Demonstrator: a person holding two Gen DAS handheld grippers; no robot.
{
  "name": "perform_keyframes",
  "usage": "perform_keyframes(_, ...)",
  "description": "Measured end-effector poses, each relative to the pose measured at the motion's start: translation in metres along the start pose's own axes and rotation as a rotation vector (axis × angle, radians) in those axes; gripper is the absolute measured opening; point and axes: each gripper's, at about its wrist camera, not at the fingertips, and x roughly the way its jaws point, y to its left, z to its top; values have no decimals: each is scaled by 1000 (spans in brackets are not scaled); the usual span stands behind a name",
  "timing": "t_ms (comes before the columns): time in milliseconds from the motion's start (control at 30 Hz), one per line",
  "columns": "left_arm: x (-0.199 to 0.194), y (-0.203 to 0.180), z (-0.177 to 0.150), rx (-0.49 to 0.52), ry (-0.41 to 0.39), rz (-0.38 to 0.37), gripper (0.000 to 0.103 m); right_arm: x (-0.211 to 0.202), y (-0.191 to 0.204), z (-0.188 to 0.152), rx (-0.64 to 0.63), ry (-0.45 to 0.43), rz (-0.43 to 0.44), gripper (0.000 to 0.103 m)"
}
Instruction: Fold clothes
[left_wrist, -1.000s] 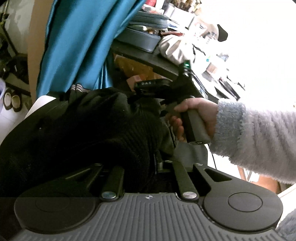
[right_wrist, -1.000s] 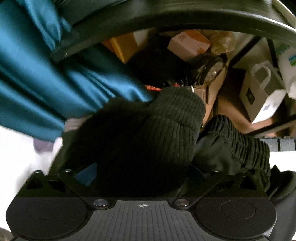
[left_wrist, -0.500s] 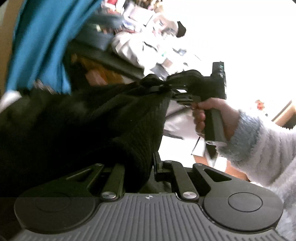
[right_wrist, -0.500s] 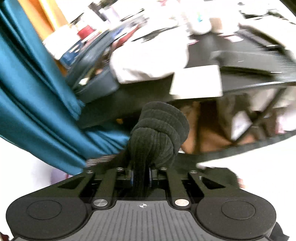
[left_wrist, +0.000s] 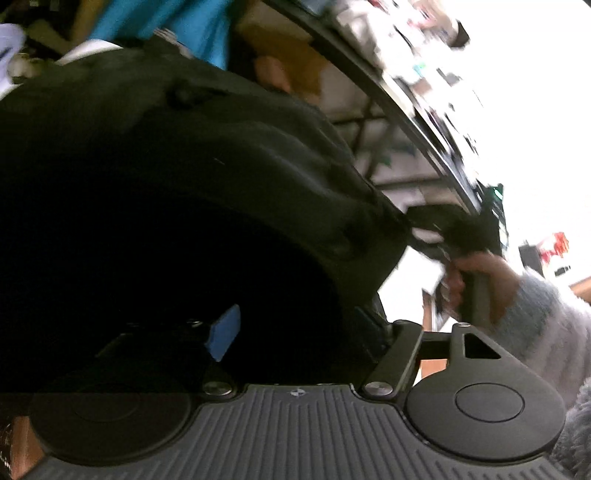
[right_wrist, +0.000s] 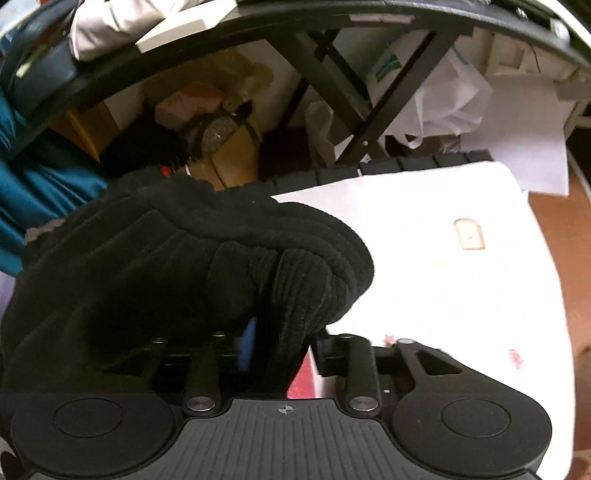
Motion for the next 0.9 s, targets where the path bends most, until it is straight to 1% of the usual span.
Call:
perform_keyframes(33,-7,8,1,-31,-24,27,77,-6,5,1,-26,-9,-23,54)
perform_keyframes(67,-14,17,3,-62,-48,54,78,-15,11,1,-58,-33,-46,68)
perform_keyframes(133,-22,37,6,-147,-86,104,78,-39,23,2,-130,-104,-65,68)
perform_keyframes(200,-27,59,9,-243,-115,154,78,-59,37,1,-201,-144,-36,68)
perform_keyframes(233,-26,70,11,-288,-118,183,78,-67,47,-1,-244,-151,5,70)
perform_keyframes(267,-22,79,12,-331,-119,210,78,-70,60,-6,-299,-141,54,73)
perform_keyframes(333,-13,96,15,-415,-121,256,78,-76,88,-17,-412,-118,150,75)
perform_keyframes(400,-10,105,13,-483,-136,258,73,-74,128,-42,-573,-69,243,78)
perform_keyframes(433,-9,104,11,-495,-152,267,66,-72,150,-55,-655,-38,290,79)
perform_keyframes(467,-10,102,8,-496,-164,277,33,-68,170,-69,-722,-4,334,80)
perform_keyframes(500,-12,100,6,-484,-165,283,8,-64,189,-82,-788,30,376,80)
perform_keyframes(567,-18,96,1,-478,-155,275,8,-56,223,-113,-916,105,438,80)
perform_keyframes(600,-20,95,-2,-472,-150,275,8,-50,236,-127,-967,146,454,80)
perform_keyframes(667,-26,93,-7,-457,-141,291,8,-40,251,-144,-1028,182,445,74)
perform_keyframes(700,-29,93,-9,-454,-139,294,8,-34,256,-150,-1038,173,411,71)
perform_keyframes(733,-32,93,-11,-451,-137,297,8,-28,260,-156,-1043,168,381,54)
perform_keyframes(767,-34,93,-12,-449,-135,298,8,-23,262,-155,-1026,184,367,16)
perform_keyframes(800,-35,93,-11,-448,-134,298,8,-21,261,-153,-995,209,362,12)
perform_keyframes(833,-35,94,-10,-446,-133,297,7,-21,257,-150,-956,219,375,10)
perform_keyframes(867,-36,93,-9,-443,-133,295,7,-23,254,-147,-921,221,390,8)
perform_keyframes(900,-39,92,-9,-434,-137,290,7,-33,249,-141,-898,194,414,8)
